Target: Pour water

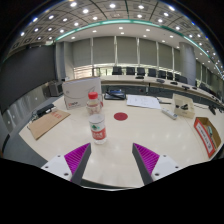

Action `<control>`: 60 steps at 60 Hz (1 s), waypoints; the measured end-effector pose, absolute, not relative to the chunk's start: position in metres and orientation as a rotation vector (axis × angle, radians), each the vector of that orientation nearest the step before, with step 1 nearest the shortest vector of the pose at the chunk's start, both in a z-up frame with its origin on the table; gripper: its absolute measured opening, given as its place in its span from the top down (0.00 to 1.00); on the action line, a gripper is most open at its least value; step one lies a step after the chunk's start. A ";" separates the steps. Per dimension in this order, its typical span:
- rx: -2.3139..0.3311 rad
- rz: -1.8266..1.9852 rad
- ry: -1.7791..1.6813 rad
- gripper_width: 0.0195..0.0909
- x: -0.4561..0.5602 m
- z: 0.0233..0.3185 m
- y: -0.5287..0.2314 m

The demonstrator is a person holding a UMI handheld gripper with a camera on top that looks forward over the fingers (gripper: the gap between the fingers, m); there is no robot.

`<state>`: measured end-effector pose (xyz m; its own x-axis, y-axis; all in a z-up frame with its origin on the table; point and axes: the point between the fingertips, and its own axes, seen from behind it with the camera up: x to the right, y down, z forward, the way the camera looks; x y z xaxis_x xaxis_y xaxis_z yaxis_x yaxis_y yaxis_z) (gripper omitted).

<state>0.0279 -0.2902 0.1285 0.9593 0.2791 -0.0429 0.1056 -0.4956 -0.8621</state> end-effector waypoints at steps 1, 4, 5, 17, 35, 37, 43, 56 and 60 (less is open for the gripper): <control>-2.083 0.211 -0.265 0.07 0.019 0.126 -0.284; -2.061 0.197 -0.246 0.07 -0.004 0.117 -0.265; -2.055 0.192 -0.240 0.07 -0.011 0.114 -0.258; -1.962 0.119 -0.159 0.08 -0.065 0.086 -0.173; -1.894 0.041 -0.091 0.53 -0.078 0.072 -0.120; -1.886 0.033 -0.102 0.56 -0.079 0.073 -0.119; -1.871 -0.012 -0.140 0.66 -0.082 0.075 -0.114; -1.884 -0.129 -0.183 0.77 -0.071 0.098 -0.105; -1.874 -0.193 -0.206 0.77 -0.062 0.113 -0.092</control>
